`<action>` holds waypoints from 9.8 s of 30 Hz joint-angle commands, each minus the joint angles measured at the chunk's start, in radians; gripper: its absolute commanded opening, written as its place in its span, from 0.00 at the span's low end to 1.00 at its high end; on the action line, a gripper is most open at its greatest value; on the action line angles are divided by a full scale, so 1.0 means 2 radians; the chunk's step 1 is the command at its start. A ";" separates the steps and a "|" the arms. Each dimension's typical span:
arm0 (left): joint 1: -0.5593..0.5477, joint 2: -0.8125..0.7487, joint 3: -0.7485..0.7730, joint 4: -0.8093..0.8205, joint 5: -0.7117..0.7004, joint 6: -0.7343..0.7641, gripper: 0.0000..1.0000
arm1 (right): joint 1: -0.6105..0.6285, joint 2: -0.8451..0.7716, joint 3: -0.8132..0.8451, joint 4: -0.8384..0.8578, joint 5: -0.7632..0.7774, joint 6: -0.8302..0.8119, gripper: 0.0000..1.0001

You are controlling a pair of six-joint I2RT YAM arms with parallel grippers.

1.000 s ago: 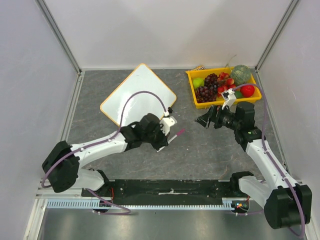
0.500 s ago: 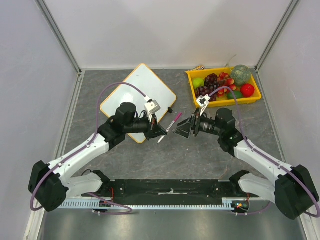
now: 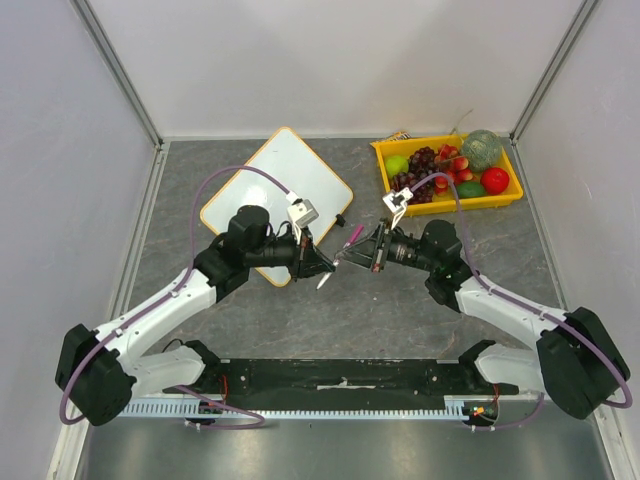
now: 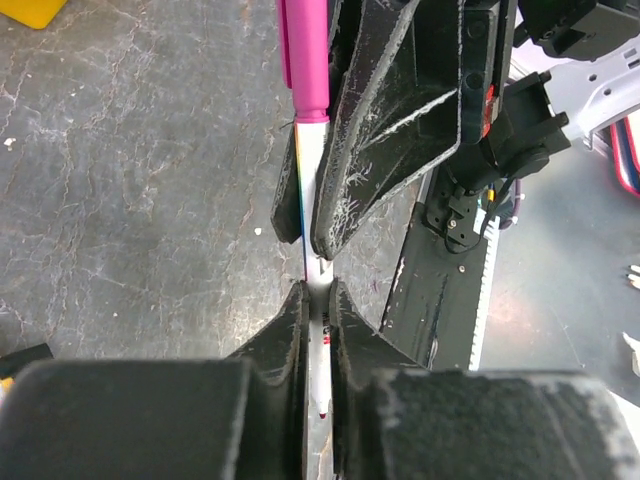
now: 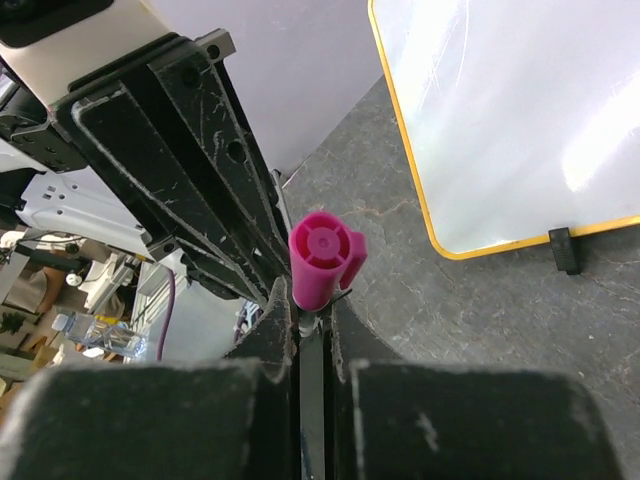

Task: Write a sentence on the whiteboard

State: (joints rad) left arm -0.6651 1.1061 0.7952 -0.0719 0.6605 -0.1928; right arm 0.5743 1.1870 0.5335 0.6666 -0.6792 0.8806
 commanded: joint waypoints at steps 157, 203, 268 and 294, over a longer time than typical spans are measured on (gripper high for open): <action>-0.110 0.212 -0.023 -0.128 -0.532 -0.307 0.02 | -0.142 -0.083 0.038 -0.229 0.021 -0.166 0.00; -0.063 0.319 0.040 -0.140 -0.562 -0.317 0.65 | -0.149 -0.070 0.035 -0.234 0.021 -0.170 0.00; -0.372 0.288 0.072 -0.235 -0.471 -0.539 0.11 | -0.151 -0.123 0.057 -0.267 0.021 -0.166 0.00; -0.375 0.130 0.136 -0.193 -0.530 -0.256 0.77 | -0.154 -0.151 0.071 -0.303 0.038 -0.182 0.00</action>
State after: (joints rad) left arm -1.4303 1.4315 1.0008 -0.4835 -0.3416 -0.8902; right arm 0.2718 0.9142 0.6254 0.0834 -0.6220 0.5480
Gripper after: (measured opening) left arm 0.746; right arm 0.036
